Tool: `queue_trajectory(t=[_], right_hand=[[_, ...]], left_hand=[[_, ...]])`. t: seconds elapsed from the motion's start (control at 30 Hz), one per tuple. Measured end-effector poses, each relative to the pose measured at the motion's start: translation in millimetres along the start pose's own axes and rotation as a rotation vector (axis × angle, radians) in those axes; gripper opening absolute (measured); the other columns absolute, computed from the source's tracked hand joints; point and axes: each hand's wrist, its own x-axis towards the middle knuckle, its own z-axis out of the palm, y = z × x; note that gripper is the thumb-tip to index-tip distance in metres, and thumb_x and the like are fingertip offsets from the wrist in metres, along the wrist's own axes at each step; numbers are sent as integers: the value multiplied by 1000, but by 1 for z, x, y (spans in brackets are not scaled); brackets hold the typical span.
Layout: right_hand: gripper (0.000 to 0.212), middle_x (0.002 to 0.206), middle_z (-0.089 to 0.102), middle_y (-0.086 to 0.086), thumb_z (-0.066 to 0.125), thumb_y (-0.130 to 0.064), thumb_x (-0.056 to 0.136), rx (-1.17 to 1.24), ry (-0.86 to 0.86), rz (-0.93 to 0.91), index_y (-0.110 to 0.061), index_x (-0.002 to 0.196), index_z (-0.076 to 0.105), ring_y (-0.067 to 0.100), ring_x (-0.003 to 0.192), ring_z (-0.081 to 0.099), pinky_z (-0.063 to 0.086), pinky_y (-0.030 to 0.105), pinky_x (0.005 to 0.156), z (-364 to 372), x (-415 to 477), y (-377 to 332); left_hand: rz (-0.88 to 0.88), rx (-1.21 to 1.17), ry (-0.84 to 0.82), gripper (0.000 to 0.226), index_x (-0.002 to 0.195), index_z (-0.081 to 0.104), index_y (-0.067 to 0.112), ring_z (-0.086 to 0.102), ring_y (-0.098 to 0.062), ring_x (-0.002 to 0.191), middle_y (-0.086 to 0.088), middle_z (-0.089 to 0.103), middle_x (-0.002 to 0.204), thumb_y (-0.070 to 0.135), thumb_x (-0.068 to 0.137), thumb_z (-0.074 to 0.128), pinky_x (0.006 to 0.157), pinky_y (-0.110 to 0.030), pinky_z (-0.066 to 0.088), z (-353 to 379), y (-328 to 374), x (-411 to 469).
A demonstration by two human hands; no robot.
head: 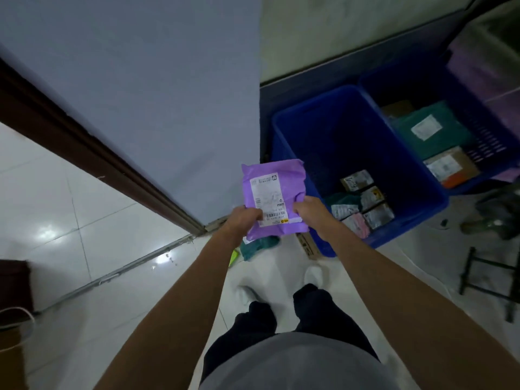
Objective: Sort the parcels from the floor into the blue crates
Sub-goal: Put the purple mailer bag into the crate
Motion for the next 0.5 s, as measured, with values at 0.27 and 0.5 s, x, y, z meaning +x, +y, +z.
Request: queue_trajectory(t=[0.27, 0.5], right_hand=[[23, 75, 45, 7, 47, -6, 90, 88, 28, -6, -16, 70, 42, 19, 72, 45, 32, 27, 58, -53, -7, 11], [32, 69, 41, 3, 43, -3, 95, -86, -9, -10, -13, 65, 39, 14, 61, 38, 30, 27, 53, -129, 23, 42]], left_hand=[[29, -1, -57, 13, 92, 65, 2, 68, -28, 77, -15, 70, 89, 1, 83, 56, 71, -35, 57, 41, 31, -1], [33, -79, -63, 29, 110, 63, 6, 68, -28, 90, -12, 70, 97, 14, 83, 65, 69, -35, 56, 109, 54, -1]])
